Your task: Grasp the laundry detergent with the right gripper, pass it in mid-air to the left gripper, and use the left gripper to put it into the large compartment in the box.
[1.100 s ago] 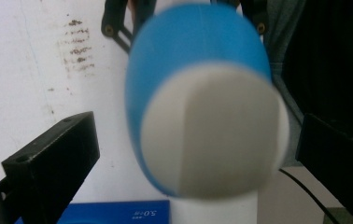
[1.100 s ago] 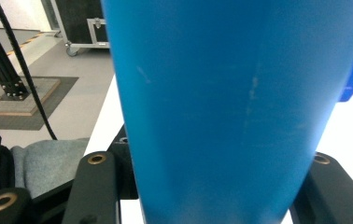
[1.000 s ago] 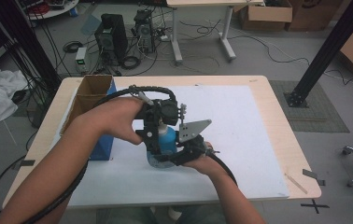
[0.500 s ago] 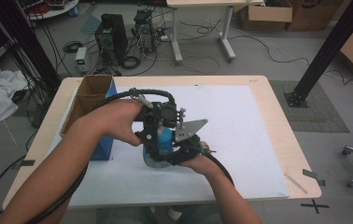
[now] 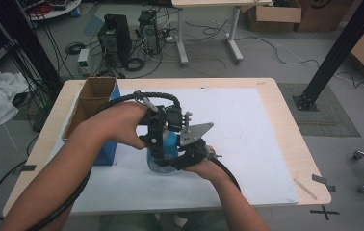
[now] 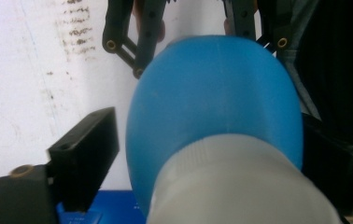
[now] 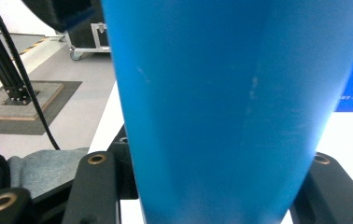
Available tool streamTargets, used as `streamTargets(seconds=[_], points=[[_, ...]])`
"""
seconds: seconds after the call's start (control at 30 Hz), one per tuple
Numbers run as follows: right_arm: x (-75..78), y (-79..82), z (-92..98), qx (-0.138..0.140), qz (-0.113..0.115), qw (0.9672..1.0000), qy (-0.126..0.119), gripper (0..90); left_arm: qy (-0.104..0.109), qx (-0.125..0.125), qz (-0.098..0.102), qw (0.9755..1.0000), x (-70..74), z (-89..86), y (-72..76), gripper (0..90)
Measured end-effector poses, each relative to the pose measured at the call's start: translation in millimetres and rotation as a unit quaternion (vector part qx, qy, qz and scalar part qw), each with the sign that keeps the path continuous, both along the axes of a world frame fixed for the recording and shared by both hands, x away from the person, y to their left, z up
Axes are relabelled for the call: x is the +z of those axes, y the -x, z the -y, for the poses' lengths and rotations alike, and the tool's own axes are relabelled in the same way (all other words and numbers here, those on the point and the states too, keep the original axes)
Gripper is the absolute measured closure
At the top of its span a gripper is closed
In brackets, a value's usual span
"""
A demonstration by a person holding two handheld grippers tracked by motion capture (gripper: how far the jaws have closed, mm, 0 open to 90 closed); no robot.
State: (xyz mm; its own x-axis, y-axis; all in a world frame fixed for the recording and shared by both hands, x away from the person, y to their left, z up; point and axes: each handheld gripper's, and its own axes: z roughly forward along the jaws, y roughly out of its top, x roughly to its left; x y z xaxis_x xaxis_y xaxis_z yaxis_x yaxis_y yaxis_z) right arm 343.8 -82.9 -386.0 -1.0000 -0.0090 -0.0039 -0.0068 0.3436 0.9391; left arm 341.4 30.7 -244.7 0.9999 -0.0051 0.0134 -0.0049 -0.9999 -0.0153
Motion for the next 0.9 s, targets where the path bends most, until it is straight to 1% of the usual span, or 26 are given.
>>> streamTargets(seconds=[0.17, 0.37, 0.53, 0.57, 0.8, 0.87, 0.9], points=[[-0.8, -0.7, -0.7, 0.000, -0.001, 1.0000, -0.004, 46.1, 0.001, 0.000, 0.006, 1.0000, 0.0, -0.1, 0.5, 18.4], [-1.5, -0.6, -2.1, 0.000, -0.005, 1.0000, 0.000, 46.1, -0.002, 0.000, 0.003, 1.0000, -0.2, -1.1, 1.2, 22.7], [-0.4, -1.5, -2.7, 0.000, 0.001, 1.0000, -0.004, 46.2, -0.007, 0.001, 0.002, 1.0000, -0.3, -2.2, 1.8, 27.1], [-0.2, -1.5, -2.7, -0.001, 0.000, 1.0000, -0.004, 46.2, -0.007, 0.000, 0.005, 1.0000, 0.0, -2.3, 2.0, 27.2], [0.4, -0.5, -2.0, -0.003, -0.005, 1.0000, -0.001, 46.2, -0.006, -0.003, 0.009, 0.9999, 1.9, -0.9, 2.9, 29.1], [0.3, -0.4, -2.2, -0.003, -0.007, 1.0000, -0.001, 46.2, -0.010, 0.001, -0.002, 0.9999, 1.7, -0.4, 2.4, 33.1], [0.4, -0.2, -2.3, -0.003, -0.006, 1.0000, -0.001, 46.2, -0.014, 0.002, -0.002, 0.9999, 1.3, -0.4, 2.3, 33.8]])
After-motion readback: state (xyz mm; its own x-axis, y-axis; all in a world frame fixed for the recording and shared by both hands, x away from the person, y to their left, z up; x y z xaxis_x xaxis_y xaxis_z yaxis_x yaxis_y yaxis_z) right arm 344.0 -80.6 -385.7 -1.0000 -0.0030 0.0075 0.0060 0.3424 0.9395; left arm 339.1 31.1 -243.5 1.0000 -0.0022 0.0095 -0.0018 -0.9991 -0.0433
